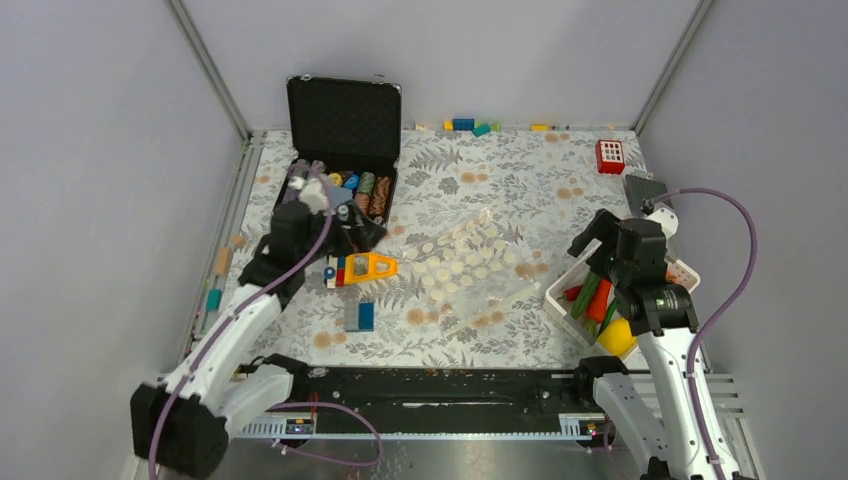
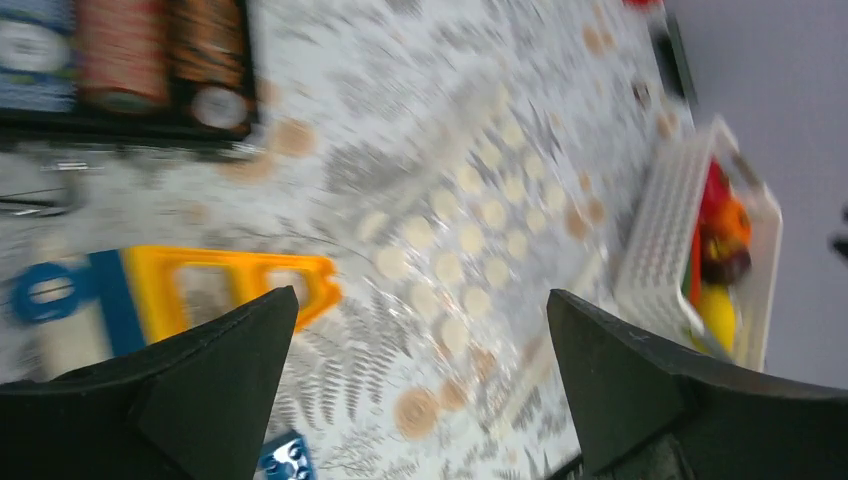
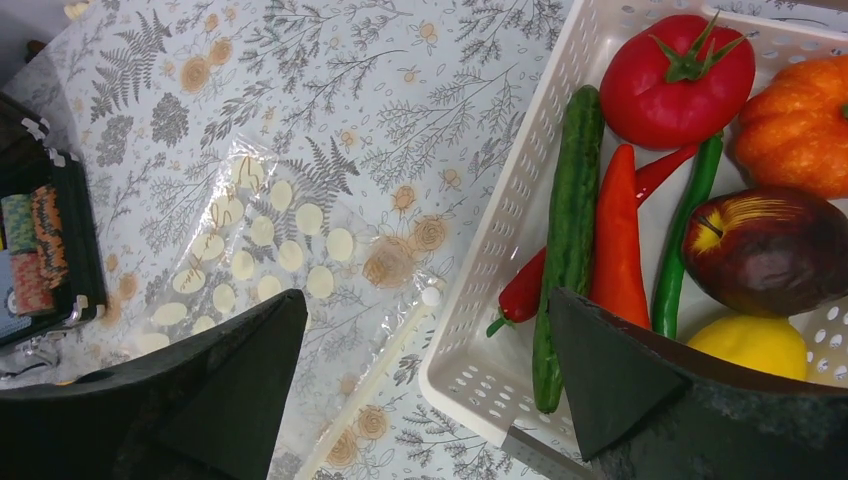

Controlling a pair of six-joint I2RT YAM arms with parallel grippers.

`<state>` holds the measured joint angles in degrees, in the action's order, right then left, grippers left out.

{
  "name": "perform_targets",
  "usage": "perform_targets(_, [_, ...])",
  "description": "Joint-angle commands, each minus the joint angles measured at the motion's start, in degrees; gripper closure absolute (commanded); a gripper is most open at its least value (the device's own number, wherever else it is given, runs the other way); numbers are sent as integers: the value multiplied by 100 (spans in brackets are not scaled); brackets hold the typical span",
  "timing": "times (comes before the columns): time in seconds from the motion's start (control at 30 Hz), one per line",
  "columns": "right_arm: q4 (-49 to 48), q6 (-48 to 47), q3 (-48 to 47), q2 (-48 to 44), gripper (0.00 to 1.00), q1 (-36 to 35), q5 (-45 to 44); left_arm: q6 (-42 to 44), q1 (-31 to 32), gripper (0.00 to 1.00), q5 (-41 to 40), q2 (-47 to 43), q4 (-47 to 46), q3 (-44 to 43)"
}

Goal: Place the food in the zip-top bag and seal the zipper
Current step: Pick up the zipper food storage bag at the center of the board.

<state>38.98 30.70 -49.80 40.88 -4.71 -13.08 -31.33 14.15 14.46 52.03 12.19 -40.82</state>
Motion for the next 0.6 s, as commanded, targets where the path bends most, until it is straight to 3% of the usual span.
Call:
perform_targets(0.0, [-231,-178,216,-306,2,23,348,712,1012,1,929,815,-602,-499])
perform_targets(0.33, [-501,-211,838,-1158,2,23,678,2899,4272,1,-1059,3730,281,-2149])
perform_targets(0.43, [-497,-220,894,-1224,2,23,747,3097,4721,1,-1394,4427,444,-2570])
perform_targets(0.57, [-493,-266,948,-1302,2,23,650,3086,4865,2,-1263,5230,727,-3097])
